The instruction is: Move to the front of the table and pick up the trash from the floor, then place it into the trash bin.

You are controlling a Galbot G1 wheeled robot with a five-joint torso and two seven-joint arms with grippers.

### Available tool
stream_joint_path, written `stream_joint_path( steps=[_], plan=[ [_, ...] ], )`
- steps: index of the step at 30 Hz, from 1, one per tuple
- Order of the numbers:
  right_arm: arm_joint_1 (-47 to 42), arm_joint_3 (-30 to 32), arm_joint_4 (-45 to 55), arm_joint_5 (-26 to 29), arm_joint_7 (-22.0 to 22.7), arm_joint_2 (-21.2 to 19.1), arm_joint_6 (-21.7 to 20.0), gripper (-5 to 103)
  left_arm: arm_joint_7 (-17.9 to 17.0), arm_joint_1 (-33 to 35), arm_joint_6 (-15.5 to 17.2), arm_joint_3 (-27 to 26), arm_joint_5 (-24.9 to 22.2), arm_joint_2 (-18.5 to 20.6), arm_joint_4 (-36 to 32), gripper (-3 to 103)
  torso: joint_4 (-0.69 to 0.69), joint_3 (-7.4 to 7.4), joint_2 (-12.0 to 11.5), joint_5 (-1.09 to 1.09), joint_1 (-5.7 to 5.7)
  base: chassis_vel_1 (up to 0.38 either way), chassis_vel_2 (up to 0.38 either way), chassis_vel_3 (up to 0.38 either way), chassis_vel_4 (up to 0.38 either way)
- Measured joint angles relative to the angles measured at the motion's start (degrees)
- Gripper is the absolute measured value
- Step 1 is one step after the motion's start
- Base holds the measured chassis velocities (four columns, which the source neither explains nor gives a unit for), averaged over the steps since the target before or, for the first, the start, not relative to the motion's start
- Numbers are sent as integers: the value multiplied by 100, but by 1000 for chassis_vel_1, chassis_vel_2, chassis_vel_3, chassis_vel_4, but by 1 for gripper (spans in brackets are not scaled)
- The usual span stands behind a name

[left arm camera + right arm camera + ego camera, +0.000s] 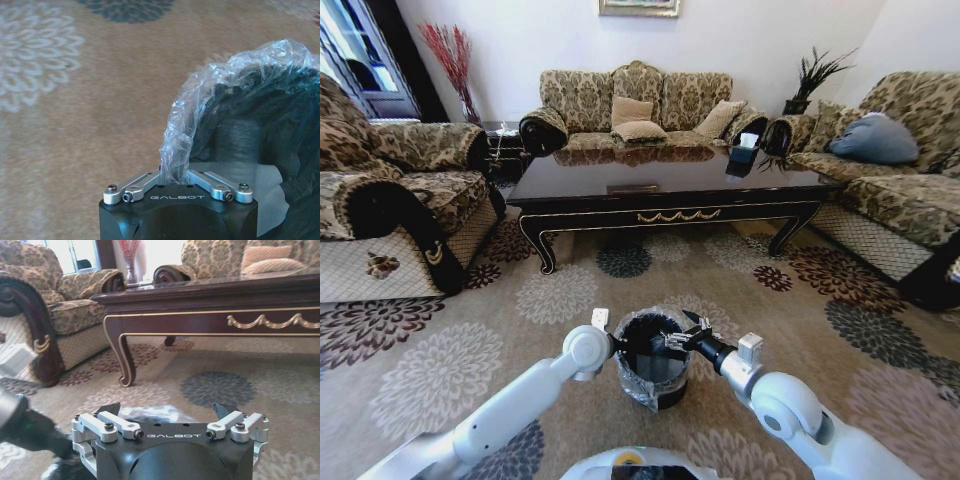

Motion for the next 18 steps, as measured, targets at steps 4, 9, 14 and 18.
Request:
stream_joint_path(
  steps=[4,9,14,18],
  plan=[
    [12,368,-261,95,-2,-174,88,100,159,271,1,-482,30,307,35,0,2,0,0,0,0,0,0,0,0],
    [139,539,-684,184,-44,-220,188,100,338,596,0,-1058,115,406,182,0,1,0,0,0,0,0,0,0,0],
    [275,491,-1550,-192,-246,-77,438,100,572,958,1,-1632,166,525,322,0,2,0,0,1,0,0,0,0,0],
    [381,350,-2216,-740,-420,25,692,100,633,994,1,-1869,137,578,368,0,1,0,0,0,0,0,0,0,0]
  ],
)
